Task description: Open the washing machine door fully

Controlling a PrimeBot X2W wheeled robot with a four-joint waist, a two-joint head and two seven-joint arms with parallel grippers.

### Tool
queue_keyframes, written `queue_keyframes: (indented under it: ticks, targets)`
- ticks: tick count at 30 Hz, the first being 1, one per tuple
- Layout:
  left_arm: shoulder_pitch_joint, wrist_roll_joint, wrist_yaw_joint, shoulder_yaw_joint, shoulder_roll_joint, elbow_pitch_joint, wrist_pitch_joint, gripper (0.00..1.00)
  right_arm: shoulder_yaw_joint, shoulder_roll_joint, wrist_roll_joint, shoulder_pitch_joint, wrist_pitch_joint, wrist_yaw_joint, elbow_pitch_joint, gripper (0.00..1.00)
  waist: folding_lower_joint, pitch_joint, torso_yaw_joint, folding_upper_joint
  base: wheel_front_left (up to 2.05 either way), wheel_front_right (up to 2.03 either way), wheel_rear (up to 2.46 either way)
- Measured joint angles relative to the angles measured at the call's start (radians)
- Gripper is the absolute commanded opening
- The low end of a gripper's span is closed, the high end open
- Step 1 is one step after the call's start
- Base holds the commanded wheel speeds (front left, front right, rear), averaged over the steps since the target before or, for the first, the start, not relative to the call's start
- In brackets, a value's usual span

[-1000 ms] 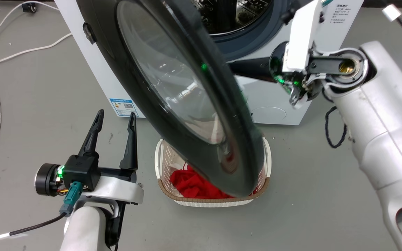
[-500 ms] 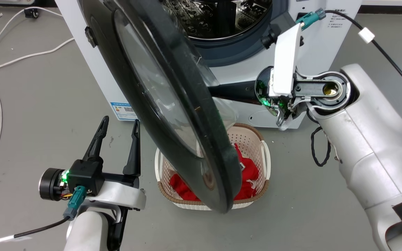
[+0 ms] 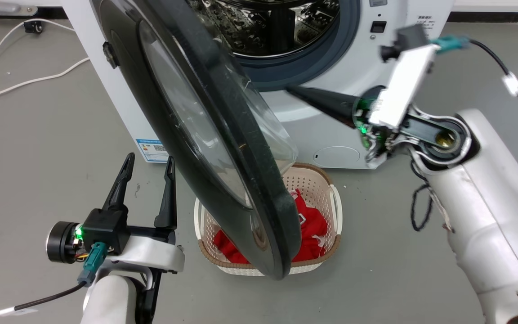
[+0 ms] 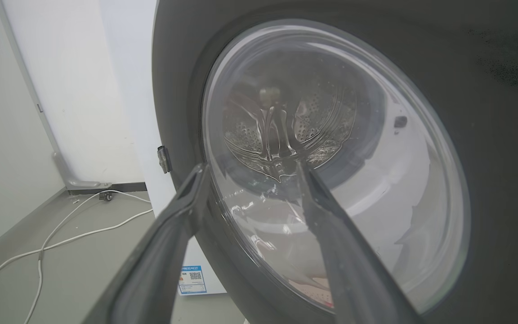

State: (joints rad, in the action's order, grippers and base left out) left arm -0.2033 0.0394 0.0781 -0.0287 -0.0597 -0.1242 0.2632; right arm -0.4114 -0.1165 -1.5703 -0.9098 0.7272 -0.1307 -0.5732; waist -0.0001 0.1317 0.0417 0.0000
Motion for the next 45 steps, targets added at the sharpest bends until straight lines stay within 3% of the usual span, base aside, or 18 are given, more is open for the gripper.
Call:
queue_keyframes:
  ticks: [7, 15, 17, 18, 24, 34, 40, 45]
  targets:
    - [0.018, 0.001, -0.003, 0.010, -0.001, -0.004, 0.000, 1.00, 0.161, -0.041, -0.035, 0.189, -0.230, 0.000, 0.078, 0.00, 0.0000, -0.020, -0.021, 0.0000, 0.00, 0.00, 0.00]
    - [0.037, 0.002, -0.009, 0.022, -0.002, -0.011, 0.000, 1.00, 0.274, -0.053, -0.077, 0.426, -0.374, 0.000, 0.178, 0.00, 0.0000, -0.036, -0.037, 0.0000, 0.00, 0.00, 0.00]
    - [0.042, 0.005, -0.009, 0.023, -0.002, -0.012, 0.000, 1.00, 0.300, -0.043, -0.083, 0.482, -0.417, 0.000, 0.198, 0.49, 0.0000, -0.041, -0.039, 0.0000, 0.00, 0.00, 0.00]
    - [0.046, 0.005, -0.010, 0.023, -0.002, -0.015, 0.000, 1.00, 0.312, -0.037, -0.084, 0.508, -0.439, 0.000, 0.208, 0.98, 0.0000, -0.045, -0.040, 0.0000, 0.00, 0.00, 0.00]
    - [0.056, 0.007, -0.011, 0.020, -0.002, -0.023, 0.000, 1.00, 0.370, -0.004, -0.063, 0.652, -0.589, 0.000, 0.273, 1.00, 0.0000, -0.061, -0.037, 0.0000, 0.00, 0.00, 0.00]
    - [0.063, 0.007, -0.010, 0.017, -0.003, -0.030, 0.000, 1.00, 0.374, 0.011, 0.172, 0.801, -0.854, 0.000, 0.359, 1.00, 0.0000, -0.078, -0.043, 0.0000, 0.00, 0.00, 0.00]
    - [0.068, 0.007, -0.011, 0.017, -0.003, -0.033, 0.000, 1.00, 0.402, 0.007, 0.441, 0.818, -0.971, 0.000, 0.400, 1.00, 0.0000, -0.084, -0.052, 0.0000, 0.00, 0.00, 0.00]
    - [0.069, 0.007, -0.012, 0.021, -0.004, -0.032, 0.000, 1.00, 0.478, 0.027, 0.776, 0.816, -0.988, 0.000, 0.481, 1.00, 0.0000, -0.083, -0.056, 0.0000, 0.00, 0.00, 0.00]
